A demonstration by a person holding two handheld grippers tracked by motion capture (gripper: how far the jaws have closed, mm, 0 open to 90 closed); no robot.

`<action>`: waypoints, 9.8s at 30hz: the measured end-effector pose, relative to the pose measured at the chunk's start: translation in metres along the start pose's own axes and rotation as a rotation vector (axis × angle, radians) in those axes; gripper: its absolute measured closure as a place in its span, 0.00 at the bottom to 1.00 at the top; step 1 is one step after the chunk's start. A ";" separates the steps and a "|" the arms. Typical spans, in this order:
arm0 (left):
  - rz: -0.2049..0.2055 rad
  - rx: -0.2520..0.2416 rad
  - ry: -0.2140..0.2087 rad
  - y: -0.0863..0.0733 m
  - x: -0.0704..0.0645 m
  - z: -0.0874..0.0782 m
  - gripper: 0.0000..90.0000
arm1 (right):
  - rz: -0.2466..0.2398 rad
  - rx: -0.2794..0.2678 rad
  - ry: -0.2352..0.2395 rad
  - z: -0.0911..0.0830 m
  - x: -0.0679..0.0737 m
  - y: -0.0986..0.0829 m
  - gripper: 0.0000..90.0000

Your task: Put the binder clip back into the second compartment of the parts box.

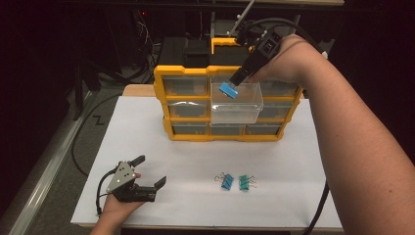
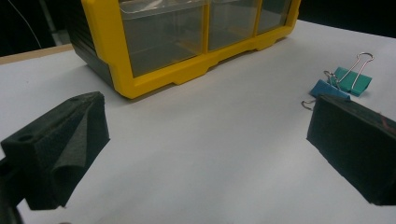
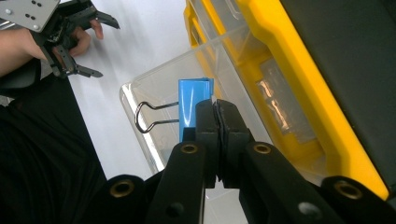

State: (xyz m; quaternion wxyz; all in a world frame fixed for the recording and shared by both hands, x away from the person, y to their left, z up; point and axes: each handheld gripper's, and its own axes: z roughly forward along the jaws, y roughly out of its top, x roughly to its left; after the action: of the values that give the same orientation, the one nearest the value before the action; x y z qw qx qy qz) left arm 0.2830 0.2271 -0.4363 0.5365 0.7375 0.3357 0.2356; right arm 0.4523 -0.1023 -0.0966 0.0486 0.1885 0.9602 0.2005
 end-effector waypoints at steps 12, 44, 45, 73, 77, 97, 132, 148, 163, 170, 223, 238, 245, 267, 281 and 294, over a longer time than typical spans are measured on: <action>0.003 0.004 -0.002 0.000 0.000 0.000 0.00 | 0.028 -0.024 -0.030 -0.018 0.011 -0.013 0.55; 0.003 0.007 0.007 -0.001 -0.001 0.001 0.00 | 0.112 0.065 -0.040 0.037 0.032 -0.140 0.16; 0.005 0.009 0.007 -0.001 0.000 0.001 0.00 | 0.119 0.067 -0.039 0.042 0.033 -0.143 0.14; 0.006 0.008 0.006 -0.001 0.000 0.000 0.00 | 0.192 0.133 0.058 0.189 0.040 -0.204 0.05; 0.007 0.010 0.004 -0.001 0.000 0.001 0.00 | 0.219 0.145 0.074 0.205 0.042 -0.211 0.09; 0.012 0.011 0.002 -0.001 -0.001 0.002 0.00 | 0.280 0.093 0.136 0.220 0.042 -0.215 0.55; 0.006 0.010 0.010 -0.001 0.000 0.001 0.00 | 0.118 0.108 0.159 0.177 0.046 -0.196 1.00; -0.001 0.010 0.006 -0.001 0.000 0.001 0.00 | 0.070 0.131 0.148 0.123 0.040 -0.179 1.00; 0.002 0.011 0.003 -0.001 0.000 0.001 0.00 | 0.037 0.115 0.131 0.074 0.038 -0.156 1.00; 0.002 0.011 0.002 -0.001 0.000 0.001 0.00 | 0.016 0.108 0.106 0.052 0.040 -0.144 1.00; -0.002 0.006 -0.002 -0.001 0.001 0.000 0.00 | -0.070 0.091 -0.032 -0.051 0.041 -0.042 1.00; 0.007 0.007 -0.006 -0.001 0.001 0.000 0.00 | -0.079 0.128 -0.067 -0.024 0.026 -0.016 1.00; 0.011 0.011 -0.008 -0.001 0.001 0.001 0.00 | -0.065 0.155 -0.051 -0.002 0.016 -0.020 1.00; 0.009 0.012 -0.007 -0.001 0.000 0.001 0.00 | -0.002 0.118 -0.091 -0.023 0.027 -0.045 0.41; 0.006 0.013 -0.005 -0.001 0.001 0.001 0.00 | 0.014 0.140 -0.077 -0.013 0.039 -0.092 0.34; 0.009 0.015 -0.006 -0.001 0.000 0.002 0.00 | 0.028 0.154 -0.039 0.034 0.044 -0.129 0.21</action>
State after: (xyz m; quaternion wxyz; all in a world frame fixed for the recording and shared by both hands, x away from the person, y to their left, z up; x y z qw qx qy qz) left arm 0.2840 0.2267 -0.4380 0.5309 0.7438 0.3325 0.2330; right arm 0.3726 -0.1827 -0.1807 0.0498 0.2088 0.9689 0.1231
